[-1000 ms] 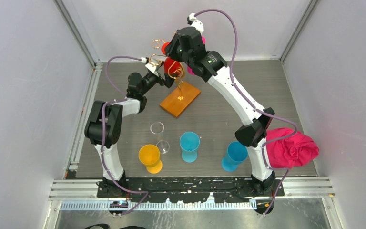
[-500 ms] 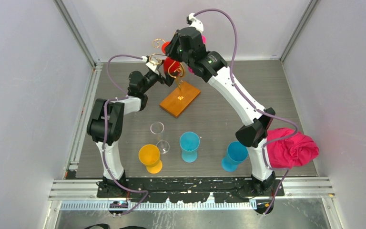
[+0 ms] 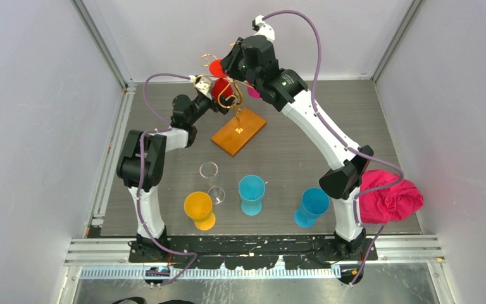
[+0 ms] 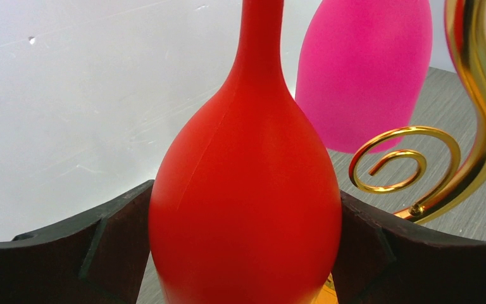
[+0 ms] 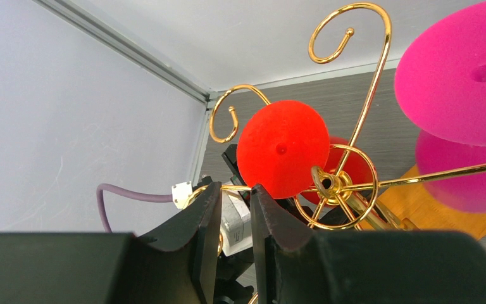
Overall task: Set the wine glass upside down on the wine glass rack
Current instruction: Adjust the wine glass in the wine rack.
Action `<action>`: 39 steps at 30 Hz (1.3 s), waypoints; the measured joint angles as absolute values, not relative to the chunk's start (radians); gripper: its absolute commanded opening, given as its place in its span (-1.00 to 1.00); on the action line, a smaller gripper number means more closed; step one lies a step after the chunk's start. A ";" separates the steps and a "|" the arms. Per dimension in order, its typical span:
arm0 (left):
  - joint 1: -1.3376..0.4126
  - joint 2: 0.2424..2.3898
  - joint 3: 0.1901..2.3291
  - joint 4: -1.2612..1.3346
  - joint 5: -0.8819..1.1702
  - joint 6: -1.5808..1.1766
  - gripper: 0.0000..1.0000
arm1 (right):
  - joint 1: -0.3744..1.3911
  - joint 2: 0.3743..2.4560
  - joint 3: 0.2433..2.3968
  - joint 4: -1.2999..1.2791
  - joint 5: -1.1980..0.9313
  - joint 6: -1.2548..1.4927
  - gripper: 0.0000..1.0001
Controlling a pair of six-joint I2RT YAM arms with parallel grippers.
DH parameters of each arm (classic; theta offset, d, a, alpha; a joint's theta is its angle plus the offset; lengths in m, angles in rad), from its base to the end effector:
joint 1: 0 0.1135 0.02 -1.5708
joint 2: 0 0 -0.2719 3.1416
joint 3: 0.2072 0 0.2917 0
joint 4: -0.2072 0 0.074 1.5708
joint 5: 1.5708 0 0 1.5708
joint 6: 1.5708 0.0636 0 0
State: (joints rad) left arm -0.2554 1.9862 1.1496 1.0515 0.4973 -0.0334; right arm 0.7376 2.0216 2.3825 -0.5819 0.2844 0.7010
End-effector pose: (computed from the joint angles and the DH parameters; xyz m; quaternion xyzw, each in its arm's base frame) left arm 0.4688 -0.1538 0.2183 0.2578 0.5829 -0.2614 0.7248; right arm 0.3940 0.3339 0.4856 0.0744 0.7744 0.3243 0.5382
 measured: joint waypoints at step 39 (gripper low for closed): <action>-0.268 1.963 1.092 1.114 0.361 -0.020 0.59 | 0.738 1.999 2.310 -0.530 0.281 0.701 -0.44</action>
